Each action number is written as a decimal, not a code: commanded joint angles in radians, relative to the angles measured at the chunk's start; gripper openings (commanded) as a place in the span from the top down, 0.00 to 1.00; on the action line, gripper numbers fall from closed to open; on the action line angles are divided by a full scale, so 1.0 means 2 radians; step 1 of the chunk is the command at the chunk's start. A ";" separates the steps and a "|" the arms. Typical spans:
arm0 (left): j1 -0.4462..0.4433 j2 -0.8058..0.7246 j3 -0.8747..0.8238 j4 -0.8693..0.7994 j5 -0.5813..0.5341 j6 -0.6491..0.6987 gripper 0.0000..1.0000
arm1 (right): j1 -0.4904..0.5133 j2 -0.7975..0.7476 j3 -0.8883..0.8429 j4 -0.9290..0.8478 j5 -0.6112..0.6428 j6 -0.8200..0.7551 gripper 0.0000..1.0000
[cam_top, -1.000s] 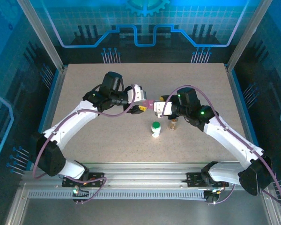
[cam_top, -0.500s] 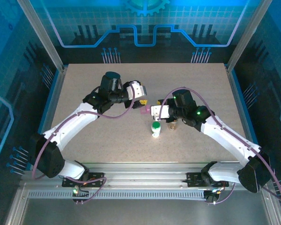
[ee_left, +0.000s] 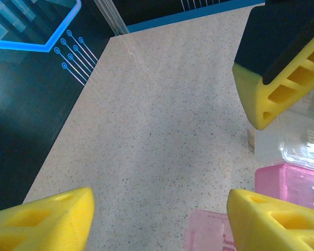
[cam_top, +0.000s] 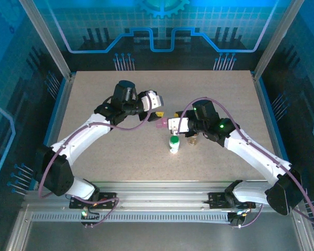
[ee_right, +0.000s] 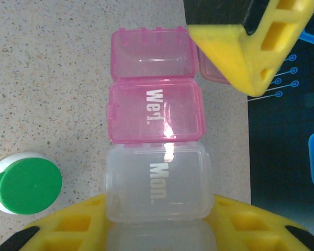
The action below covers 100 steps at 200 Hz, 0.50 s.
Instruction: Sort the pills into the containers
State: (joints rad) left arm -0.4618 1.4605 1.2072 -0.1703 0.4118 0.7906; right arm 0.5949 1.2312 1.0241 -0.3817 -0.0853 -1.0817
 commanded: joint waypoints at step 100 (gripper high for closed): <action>0.004 -0.231 -0.138 0.180 -0.110 -0.201 0.12 | -0.059 0.090 0.053 0.002 -0.045 0.013 1.00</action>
State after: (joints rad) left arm -0.4599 1.1004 1.0058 0.0608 0.3267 0.5941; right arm 0.5068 1.3613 1.0580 -0.3779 -0.1188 -1.0740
